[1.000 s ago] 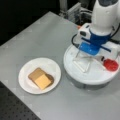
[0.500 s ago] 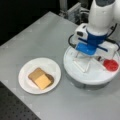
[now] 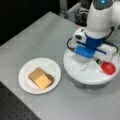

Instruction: Ingredient selection for cheeseburger or sandwich

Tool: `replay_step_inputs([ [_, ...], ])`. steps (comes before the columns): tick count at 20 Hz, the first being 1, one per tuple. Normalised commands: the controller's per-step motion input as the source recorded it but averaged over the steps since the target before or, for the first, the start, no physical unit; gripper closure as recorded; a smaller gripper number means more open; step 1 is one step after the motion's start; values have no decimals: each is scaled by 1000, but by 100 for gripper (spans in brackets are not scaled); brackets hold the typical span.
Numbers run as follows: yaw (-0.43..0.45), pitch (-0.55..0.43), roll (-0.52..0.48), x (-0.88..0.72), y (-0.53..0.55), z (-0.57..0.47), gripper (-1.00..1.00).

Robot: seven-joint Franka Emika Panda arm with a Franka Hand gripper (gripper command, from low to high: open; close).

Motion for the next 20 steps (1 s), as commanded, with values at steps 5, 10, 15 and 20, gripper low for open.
replay_step_inputs([
  [5, 293, -30, -9, 71, -47, -92, -100],
  [10, 327, -34, 16, 55, -52, -139, -100],
  [15, 489, 56, -61, 53, -70, -113, -100],
  [20, 932, 40, -22, 119, -73, -44, -100],
])
